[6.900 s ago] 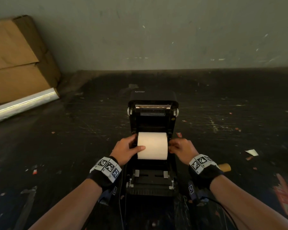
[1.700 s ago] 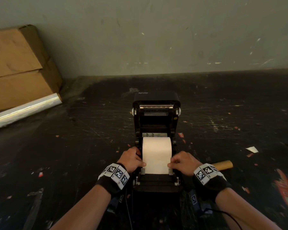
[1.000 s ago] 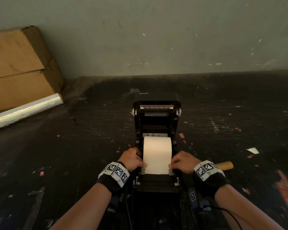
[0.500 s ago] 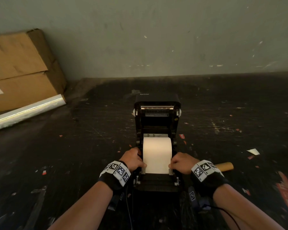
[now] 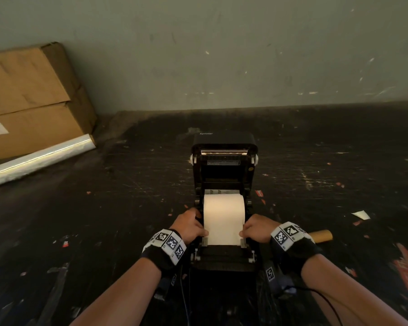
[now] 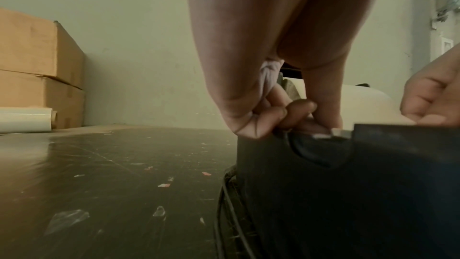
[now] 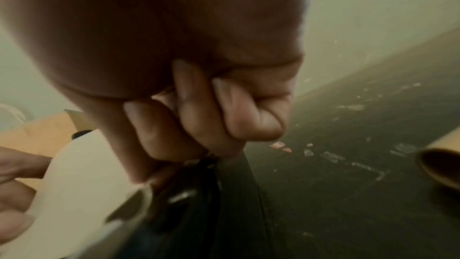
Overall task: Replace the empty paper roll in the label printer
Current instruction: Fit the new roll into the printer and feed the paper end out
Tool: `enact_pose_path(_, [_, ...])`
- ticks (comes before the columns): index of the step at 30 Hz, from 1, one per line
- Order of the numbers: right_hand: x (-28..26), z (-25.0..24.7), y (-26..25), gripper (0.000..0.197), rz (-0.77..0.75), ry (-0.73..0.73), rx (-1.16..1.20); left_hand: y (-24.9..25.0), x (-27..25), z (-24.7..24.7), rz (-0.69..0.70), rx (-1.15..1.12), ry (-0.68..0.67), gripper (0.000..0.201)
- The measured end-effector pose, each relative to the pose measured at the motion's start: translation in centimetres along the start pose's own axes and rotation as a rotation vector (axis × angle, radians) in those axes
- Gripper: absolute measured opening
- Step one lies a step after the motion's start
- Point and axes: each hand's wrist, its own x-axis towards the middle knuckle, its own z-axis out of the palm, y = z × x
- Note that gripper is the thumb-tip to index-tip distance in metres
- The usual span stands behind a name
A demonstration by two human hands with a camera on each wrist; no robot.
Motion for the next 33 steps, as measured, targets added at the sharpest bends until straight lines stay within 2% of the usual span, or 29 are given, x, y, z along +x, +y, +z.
enact_pose_path(4, [-0.3,0.2,0.4,0.029,-0.007,0.039,0.056,0.0,0.1,0.0,0.004,0.026,0.001,0.048])
enact_pose_path(9, [-0.5,0.2,0.2,0.029,-0.006,0.031,-0.025,0.3,0.2,0.0,0.005,0.072,-0.021,0.045])
enact_pose_path(18, [0.0,-0.4,-0.6,0.029,0.064,-0.029,-0.066,0.0,0.4,0.2,-0.002,0.073,0.004,0.048])
enact_pose_path(21, [0.0,-0.5,-0.4,0.022,0.069,-0.018,0.017,0.4,0.4,0.0,-0.008,0.122,-0.008,0.045])
enact_pose_path(24, [-0.1,-0.3,-0.1,0.025,0.063,0.018,0.109,0.4,0.5,-0.1,-0.007,0.150,-0.009,0.044])
enact_pose_path(29, [0.3,-0.2,-0.6,0.027,0.104,-0.031,0.015,0.1,0.6,0.1,-0.004,0.107,-0.008,0.047])
enact_pose_path(33, [0.4,-0.5,-1.1,0.019,0.149,-0.050,-0.013,-0.2,0.6,0.1,0.003,0.079,-0.009,0.050])
